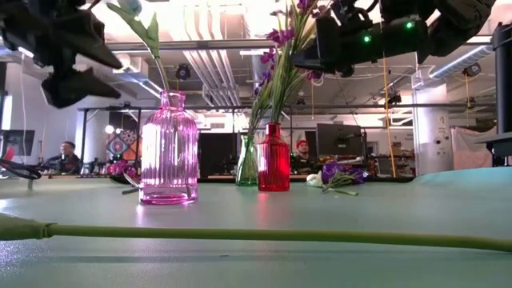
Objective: Sort flowers into vase by color
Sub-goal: Put the bottom pink flower into the red vase
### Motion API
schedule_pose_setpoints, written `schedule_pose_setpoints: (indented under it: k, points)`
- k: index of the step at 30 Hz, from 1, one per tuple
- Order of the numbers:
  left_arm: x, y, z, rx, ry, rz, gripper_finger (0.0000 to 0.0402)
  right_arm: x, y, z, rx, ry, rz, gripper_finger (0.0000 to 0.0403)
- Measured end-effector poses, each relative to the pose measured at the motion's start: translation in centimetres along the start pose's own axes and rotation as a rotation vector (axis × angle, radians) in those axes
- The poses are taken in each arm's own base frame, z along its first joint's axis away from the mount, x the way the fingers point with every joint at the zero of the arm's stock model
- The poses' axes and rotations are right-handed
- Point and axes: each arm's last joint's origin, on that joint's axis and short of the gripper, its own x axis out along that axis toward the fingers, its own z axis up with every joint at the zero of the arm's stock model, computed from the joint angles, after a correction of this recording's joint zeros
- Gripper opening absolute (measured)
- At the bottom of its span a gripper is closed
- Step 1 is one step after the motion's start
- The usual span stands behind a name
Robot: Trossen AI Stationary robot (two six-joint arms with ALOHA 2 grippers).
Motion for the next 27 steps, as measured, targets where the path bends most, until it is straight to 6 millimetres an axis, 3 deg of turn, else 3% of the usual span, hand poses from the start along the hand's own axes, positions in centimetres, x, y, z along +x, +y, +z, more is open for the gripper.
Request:
schedule_pose_setpoints:
  k: [9,27]
  points:
    - [-1.1,-0.7,1.5,0.033,-0.052,0.101,0.0231,-0.1,0.1,-1.1,0.008,0.116,0.015,0.0204]
    - [-0.6,-0.8,1.3,0.055,-0.026,0.172,0.0231,-0.6,0.7,-0.4,0.131,0.085,0.042,0.0205]
